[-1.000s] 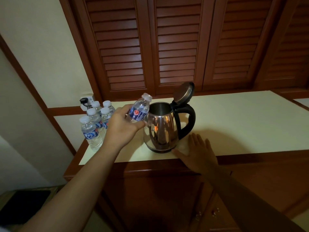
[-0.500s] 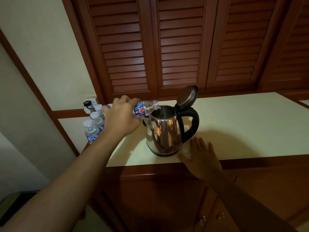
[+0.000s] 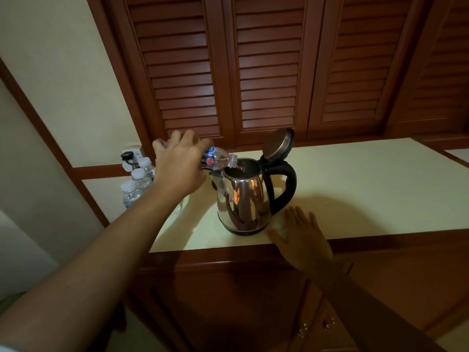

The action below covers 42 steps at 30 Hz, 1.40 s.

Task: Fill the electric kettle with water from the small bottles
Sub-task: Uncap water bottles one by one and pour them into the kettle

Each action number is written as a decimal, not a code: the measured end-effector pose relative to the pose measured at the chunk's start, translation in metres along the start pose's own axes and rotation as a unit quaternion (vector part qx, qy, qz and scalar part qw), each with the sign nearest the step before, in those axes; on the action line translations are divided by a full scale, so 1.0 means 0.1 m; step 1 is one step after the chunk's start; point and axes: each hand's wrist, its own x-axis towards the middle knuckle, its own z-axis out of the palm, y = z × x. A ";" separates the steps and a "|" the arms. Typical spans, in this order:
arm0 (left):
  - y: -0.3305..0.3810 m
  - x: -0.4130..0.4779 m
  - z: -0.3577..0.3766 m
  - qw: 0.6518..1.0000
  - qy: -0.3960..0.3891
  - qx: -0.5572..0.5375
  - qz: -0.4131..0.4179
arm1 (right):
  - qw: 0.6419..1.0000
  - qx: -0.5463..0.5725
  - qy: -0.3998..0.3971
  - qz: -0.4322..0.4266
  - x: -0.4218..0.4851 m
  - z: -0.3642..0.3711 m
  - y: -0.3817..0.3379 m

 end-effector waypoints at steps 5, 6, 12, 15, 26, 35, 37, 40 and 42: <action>0.03 0.01 -0.04 1.000 -0.003 0.011 0.019 | 1.000 -0.013 0.007 -0.019 -0.02 -0.06 0.00; 0.04 0.00 -0.05 1.000 -0.002 0.013 0.025 | 1.000 -0.015 0.006 -0.021 -0.03 -0.06 0.00; 0.09 0.00 -0.05 0.997 0.010 0.037 0.059 | 0.999 -0.029 -0.006 -0.040 -0.05 -0.07 0.01; 0.11 0.00 -0.04 0.996 0.007 0.052 0.077 | 0.999 -0.014 0.002 -0.048 -0.10 -0.09 0.01; 0.15 0.10 -0.08 0.976 0.049 0.108 0.181 | 0.999 0.012 0.003 -0.029 -0.08 -0.07 0.04; 0.12 0.17 -0.12 0.957 0.093 0.145 0.231 | 0.999 0.032 0.021 -0.027 -0.10 -0.05 0.04; 0.12 0.18 -0.14 0.956 0.091 0.158 0.232 | 0.998 0.045 0.026 -0.029 -0.10 -0.07 0.03; 0.10 0.18 -0.18 0.965 0.063 0.157 0.199 | 0.998 0.053 0.025 -0.029 -0.11 -0.07 0.03; 0.08 0.12 -0.20 0.978 0.036 0.136 0.152 | 0.997 0.064 0.037 -0.028 -0.12 -0.06 0.05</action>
